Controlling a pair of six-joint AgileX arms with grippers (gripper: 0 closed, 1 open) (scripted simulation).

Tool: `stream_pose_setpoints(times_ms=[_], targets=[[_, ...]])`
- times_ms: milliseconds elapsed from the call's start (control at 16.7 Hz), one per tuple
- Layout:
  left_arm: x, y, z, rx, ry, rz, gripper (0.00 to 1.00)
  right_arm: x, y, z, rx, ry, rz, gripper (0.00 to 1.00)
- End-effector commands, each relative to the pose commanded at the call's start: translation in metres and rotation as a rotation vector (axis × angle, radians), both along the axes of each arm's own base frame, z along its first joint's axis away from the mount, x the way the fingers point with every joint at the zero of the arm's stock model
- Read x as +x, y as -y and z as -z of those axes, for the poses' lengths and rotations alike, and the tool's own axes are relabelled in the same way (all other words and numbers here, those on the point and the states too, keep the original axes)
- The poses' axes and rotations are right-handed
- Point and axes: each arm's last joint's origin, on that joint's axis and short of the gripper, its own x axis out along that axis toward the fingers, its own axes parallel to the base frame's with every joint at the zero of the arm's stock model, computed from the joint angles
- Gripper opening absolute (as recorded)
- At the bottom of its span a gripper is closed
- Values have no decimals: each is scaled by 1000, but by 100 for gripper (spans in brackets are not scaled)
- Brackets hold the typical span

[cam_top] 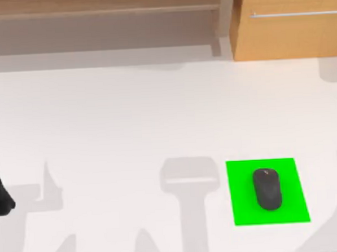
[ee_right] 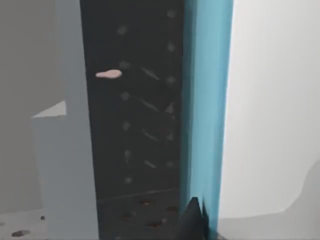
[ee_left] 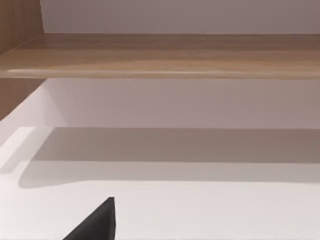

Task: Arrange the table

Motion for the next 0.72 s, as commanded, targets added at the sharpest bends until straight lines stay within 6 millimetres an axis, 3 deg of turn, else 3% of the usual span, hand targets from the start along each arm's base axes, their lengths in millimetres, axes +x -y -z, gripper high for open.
stream_pose_setpoints(times_ms=[480, 720], targets=[[0, 0, 0, 0, 0, 0, 100, 0, 0, 0, 0, 0, 0, 98], [0, 0, 0, 0, 0, 0, 100, 0, 0, 0, 0, 0, 0, 100]])
